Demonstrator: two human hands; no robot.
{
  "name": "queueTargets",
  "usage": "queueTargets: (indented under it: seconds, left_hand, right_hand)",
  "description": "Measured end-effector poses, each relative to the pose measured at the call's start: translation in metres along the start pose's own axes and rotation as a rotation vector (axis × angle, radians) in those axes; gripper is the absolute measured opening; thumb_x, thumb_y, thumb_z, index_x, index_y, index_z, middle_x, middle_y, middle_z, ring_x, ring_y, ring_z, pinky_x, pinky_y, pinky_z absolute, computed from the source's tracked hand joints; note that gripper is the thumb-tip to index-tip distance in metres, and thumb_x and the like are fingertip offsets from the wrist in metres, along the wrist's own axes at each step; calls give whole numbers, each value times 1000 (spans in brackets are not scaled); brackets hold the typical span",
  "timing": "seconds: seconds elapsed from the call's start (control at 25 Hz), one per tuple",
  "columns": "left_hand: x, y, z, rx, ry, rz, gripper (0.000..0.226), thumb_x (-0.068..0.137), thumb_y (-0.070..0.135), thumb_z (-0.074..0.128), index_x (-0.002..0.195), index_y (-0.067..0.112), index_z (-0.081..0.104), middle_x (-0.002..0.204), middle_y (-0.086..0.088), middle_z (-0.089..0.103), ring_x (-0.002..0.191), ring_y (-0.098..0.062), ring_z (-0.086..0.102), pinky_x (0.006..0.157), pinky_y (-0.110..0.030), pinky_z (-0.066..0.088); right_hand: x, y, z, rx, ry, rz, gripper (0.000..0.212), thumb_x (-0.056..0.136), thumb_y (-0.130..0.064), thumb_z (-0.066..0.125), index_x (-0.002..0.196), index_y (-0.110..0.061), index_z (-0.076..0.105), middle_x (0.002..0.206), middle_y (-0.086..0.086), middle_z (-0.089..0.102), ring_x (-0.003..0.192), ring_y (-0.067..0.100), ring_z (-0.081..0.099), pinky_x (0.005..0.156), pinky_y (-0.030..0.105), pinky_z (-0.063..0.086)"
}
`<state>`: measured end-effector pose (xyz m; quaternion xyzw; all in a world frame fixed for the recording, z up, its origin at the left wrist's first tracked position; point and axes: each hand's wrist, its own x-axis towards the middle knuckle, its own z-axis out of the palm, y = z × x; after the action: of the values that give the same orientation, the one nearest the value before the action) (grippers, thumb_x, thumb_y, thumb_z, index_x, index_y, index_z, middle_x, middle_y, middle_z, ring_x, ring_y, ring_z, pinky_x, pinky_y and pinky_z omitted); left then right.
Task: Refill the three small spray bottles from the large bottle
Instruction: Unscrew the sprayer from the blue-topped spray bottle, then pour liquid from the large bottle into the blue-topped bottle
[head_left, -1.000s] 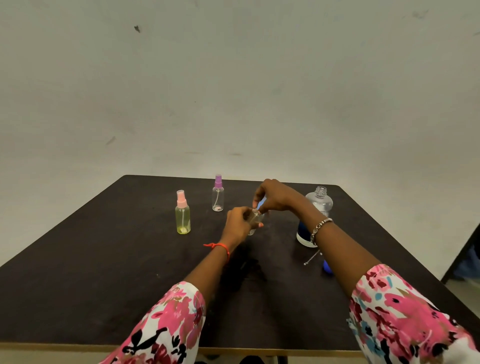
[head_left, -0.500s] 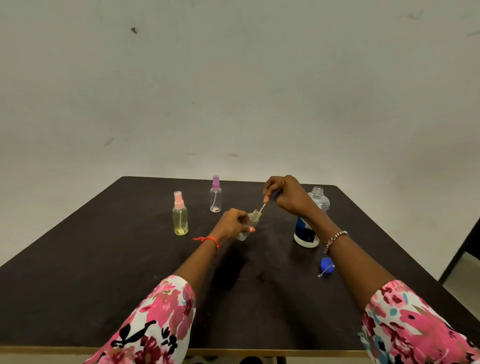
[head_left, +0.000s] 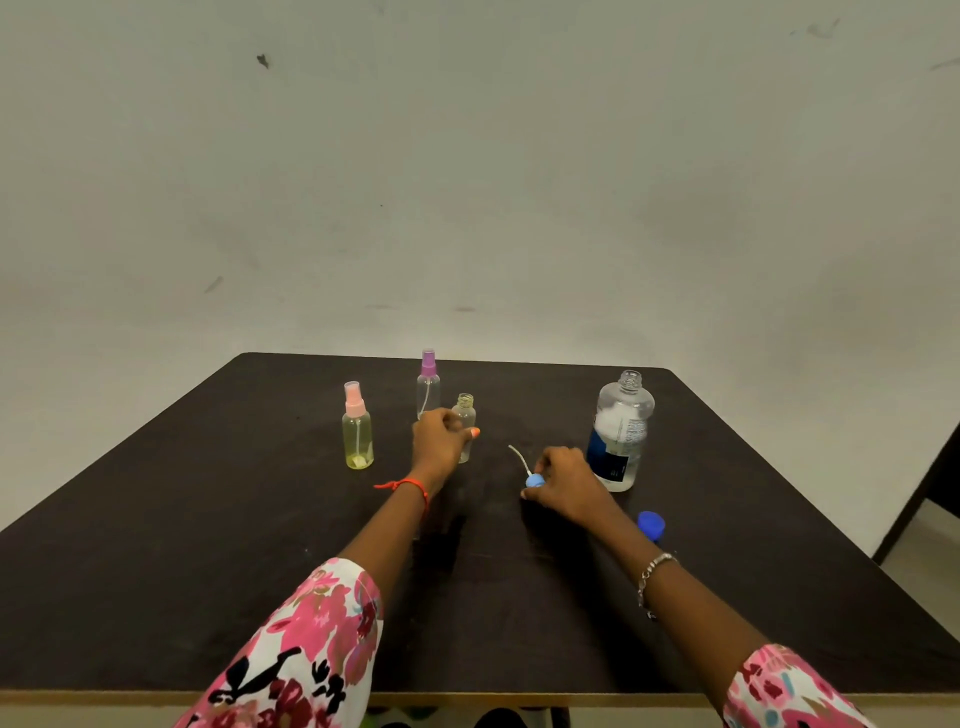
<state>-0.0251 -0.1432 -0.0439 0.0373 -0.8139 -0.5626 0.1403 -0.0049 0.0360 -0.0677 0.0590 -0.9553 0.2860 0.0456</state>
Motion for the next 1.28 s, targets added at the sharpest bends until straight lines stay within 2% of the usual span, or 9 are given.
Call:
queueTargets:
  seconds: [0.12,0.44,0.72,0.8,0.92,1.0,1.08,1.2,1.28]
  left_hand:
    - [0,-1,4,-7,-9,5,12,80,7,67,85,3,57,92,-11,56,91,-19,53,82,-28,44]
    - [-3,0,4,-14,-27,12,14,79,6,68,85,6,54,92,-10,56,90,-19,53,82,-28,45]
    - [-6,3,7,-25,-51,19,15,78,6,68,88,5,56,92,-11,56,88,-19,52,80,-28,44]
    - [-7,4,8,-32,-54,14,18,78,6,68,92,-1,59,91,-11,57,88,-19,53,79,-28,44]
    - [-7,6,9,-46,-55,15,20,78,7,69,94,-2,60,91,-10,57,88,-19,54,78,-27,44]
    - [-7,8,9,-58,-53,21,18,78,8,69,91,2,59,91,-10,58,88,-19,54,78,-27,44]
    - [-7,11,10,-73,-52,27,17,78,8,69,91,3,59,92,-10,58,88,-19,55,79,-27,45]
    - [-7,17,9,-80,-60,40,26,78,9,69,101,0,61,99,-12,60,92,-18,55,81,-26,46]
    - [-8,20,7,-96,-51,48,36,77,8,70,109,-4,61,106,-15,62,93,-17,55,81,-25,46]
  right_hand:
    - [-3,-2,3,9,23,5,30,71,-25,75,83,-16,49,104,11,54,86,17,51,70,28,45]
    - [-8,-3,2,47,29,28,32,73,-26,75,85,-15,47,109,13,53,89,18,53,75,29,48]
    - [-10,-3,-2,56,26,28,38,76,-36,72,90,-6,52,97,9,53,86,15,45,70,27,40]
    - [-14,-7,-5,92,149,10,35,80,-38,66,83,-5,56,84,5,55,79,17,51,66,30,42]
    - [-20,-11,-15,203,656,-7,30,80,-33,65,68,-13,48,65,2,54,62,21,53,56,29,39]
    - [-20,-9,-25,198,963,5,36,74,-35,72,80,-15,43,78,4,53,73,24,52,61,31,38]
    - [-13,-2,-35,205,1050,108,63,63,-40,79,106,-10,44,108,13,52,102,30,49,82,37,39]
    - [-3,11,-42,335,867,265,102,58,-39,84,135,-6,26,140,19,35,130,33,32,104,50,28]
    - [2,17,-42,424,724,265,95,62,-34,82,135,-8,27,140,17,38,129,35,36,104,53,32]
